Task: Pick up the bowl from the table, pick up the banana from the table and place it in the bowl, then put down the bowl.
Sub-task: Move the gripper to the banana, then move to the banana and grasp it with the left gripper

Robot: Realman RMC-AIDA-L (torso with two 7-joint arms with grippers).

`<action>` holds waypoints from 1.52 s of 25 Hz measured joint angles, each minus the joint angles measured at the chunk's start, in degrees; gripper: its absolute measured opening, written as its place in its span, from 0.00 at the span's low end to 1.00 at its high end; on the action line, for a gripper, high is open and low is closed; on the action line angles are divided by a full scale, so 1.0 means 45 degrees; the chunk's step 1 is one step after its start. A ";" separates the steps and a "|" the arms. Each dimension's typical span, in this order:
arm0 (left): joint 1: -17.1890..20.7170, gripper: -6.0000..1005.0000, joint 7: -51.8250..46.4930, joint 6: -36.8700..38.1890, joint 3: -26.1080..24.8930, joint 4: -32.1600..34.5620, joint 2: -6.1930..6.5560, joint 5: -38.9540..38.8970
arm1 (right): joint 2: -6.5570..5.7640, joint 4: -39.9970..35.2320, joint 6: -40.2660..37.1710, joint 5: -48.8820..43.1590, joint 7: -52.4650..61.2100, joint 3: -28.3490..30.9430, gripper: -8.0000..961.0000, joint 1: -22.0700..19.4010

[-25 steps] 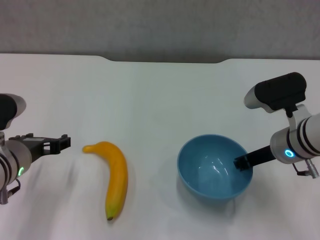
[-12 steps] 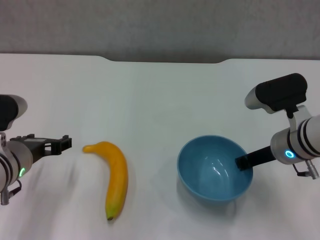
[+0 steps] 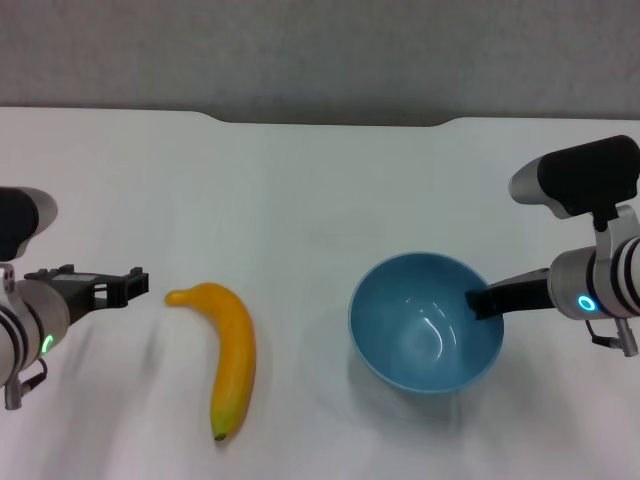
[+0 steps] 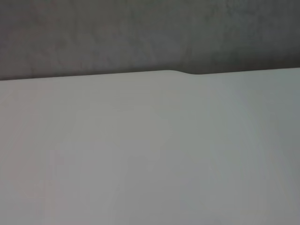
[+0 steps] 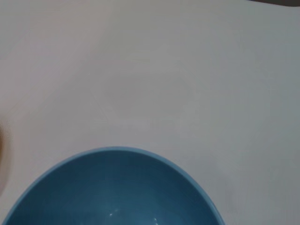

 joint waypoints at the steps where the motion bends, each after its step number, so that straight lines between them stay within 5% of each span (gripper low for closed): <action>1: 0.0006 0.88 0.0000 -0.0011 0.0026 0.0016 -0.0001 -0.0006 | -0.0002 0.0001 -0.0014 0.0001 0.0000 -0.0002 0.05 -0.0005; 12: 0.0283 0.88 0.0447 -0.1250 0.0498 0.0127 0.0066 -0.1588 | -0.0007 0.0724 -0.0540 0.0008 -0.0044 0.0035 0.04 -0.0661; 19: 0.0165 0.88 0.1478 -0.0656 0.1316 -0.0410 0.0050 -0.3180 | -0.0014 0.1305 -0.0799 -0.0122 -0.0016 0.0221 0.04 -0.1174; 38: -0.1032 0.88 0.1772 -0.0280 0.2246 0.0791 -0.0011 -0.4252 | -0.0022 0.1518 -0.0951 -0.0150 -0.0037 0.0275 0.04 -0.1354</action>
